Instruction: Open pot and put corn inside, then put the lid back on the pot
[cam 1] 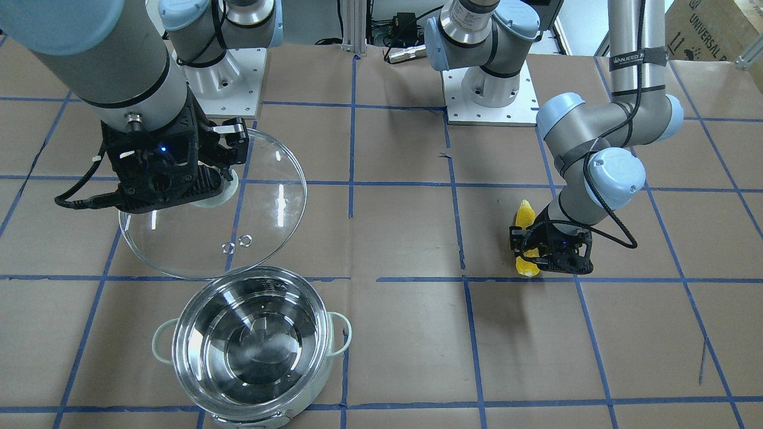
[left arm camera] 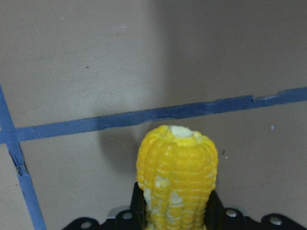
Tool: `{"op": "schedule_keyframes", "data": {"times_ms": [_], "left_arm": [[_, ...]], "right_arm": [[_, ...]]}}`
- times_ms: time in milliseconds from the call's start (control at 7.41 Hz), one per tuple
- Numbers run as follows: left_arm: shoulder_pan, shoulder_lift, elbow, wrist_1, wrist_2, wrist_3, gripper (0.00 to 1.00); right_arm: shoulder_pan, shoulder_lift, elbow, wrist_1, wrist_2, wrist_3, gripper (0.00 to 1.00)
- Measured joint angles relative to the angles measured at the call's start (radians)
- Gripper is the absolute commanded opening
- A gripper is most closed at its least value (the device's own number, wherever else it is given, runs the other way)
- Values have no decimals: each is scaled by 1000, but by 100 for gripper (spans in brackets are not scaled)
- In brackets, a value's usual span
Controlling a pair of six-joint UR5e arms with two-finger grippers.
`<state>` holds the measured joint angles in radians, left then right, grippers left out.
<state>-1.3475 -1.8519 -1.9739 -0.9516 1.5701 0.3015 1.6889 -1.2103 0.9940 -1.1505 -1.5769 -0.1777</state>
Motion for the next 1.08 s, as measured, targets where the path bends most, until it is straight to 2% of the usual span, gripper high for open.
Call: {"op": "schedule_keyframes", "data": {"times_ms": [405,675,1079], "left_arm": [[-142,-17,254,-165,-60,-162,21],[-259,-93,455,-237,-110,-298,21],[-419,-260,781,-301,-171,-533,23]], "right_arm": [[-11,0,4,6,2,-7,25],[-19,-15,42,13,8,-14,24],[-22,-107,203,-51,11,-12,25]]}}
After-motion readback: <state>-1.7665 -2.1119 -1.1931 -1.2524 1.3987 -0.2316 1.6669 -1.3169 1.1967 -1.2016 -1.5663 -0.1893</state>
